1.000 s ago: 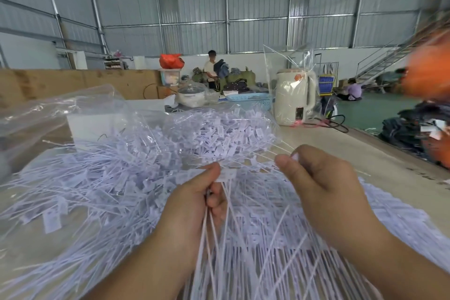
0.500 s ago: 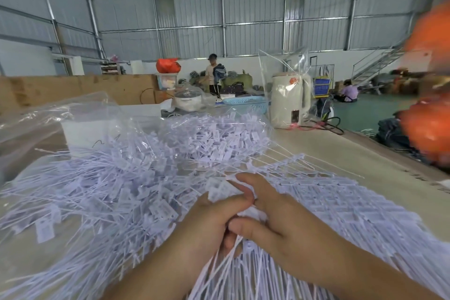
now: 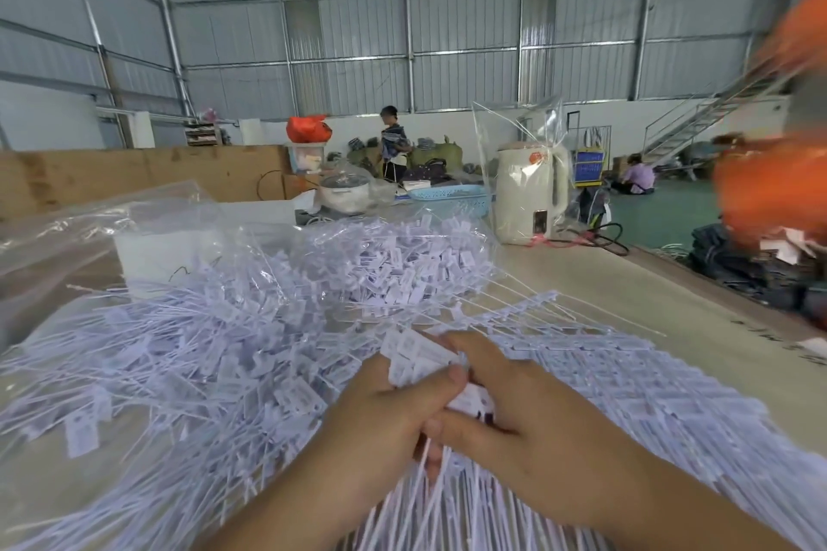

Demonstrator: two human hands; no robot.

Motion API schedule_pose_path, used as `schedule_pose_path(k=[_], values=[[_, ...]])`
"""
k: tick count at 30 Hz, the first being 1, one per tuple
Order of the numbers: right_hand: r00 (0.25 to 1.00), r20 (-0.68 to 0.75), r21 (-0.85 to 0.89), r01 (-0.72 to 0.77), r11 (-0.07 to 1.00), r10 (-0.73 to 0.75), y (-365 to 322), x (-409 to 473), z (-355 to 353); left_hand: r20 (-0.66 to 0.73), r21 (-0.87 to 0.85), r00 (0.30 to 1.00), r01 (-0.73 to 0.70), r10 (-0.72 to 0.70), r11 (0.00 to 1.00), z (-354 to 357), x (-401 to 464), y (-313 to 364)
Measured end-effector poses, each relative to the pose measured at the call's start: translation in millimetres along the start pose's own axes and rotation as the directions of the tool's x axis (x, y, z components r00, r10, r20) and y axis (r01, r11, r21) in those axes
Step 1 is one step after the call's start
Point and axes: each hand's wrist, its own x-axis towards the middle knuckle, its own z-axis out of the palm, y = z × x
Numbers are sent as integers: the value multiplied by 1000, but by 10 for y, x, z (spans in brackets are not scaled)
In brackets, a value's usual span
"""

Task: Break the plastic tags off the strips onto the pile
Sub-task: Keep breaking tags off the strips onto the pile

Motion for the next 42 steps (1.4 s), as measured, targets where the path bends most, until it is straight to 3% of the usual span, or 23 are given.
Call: schedule_pose_path(k=[4,10,14,20,23,25,27,29,30,33,35,39,42], values=[[1000,-5,49,3,999,-3,81,-20,-87,-96,10,995,-27,28,1000,-46,41,-42],[990,122,80,56,995,-66,129,-18,-87,46,226,995,-97,89,969,-67,24,-46],[984,152,148,70,986,-93,104,-5,-102,167,105,985,-62,44,993,-74,4,12],[994,105,119,-19,993,7,141,-23,-171,-7,-68,1000,-27,27,997,-42,36,28],[998,-35,33,-47,998,48,69,-20,-116,-58,-122,996,-73,67,990,45,31,23],[974,-215,73,-62,995,76,17,2,-71,-114,-201,991,-85,63,976,88,26,40],[865,-471,227,-69,971,172,35,35,-123,-154,-274,988,-53,10,960,71,16,55],[794,-582,278,-8,960,175,81,25,-233,-163,-286,986,-21,-26,958,20,5,74],[822,-550,290,21,957,149,91,-1,-244,-163,-279,986,-24,-23,960,5,-4,91],[969,-245,352,52,935,38,64,-40,-113,-158,-176,987,-30,1,984,31,-35,108],[989,-143,286,60,956,-19,70,-32,-25,-150,-94,988,-35,21,995,91,-54,87],[997,-75,110,41,993,-33,83,-36,15,-142,-73,990,-7,-3,997,131,-30,8],[999,-35,51,41,998,-39,67,-65,51,7,-69,999,48,-48,996,165,-58,16]])
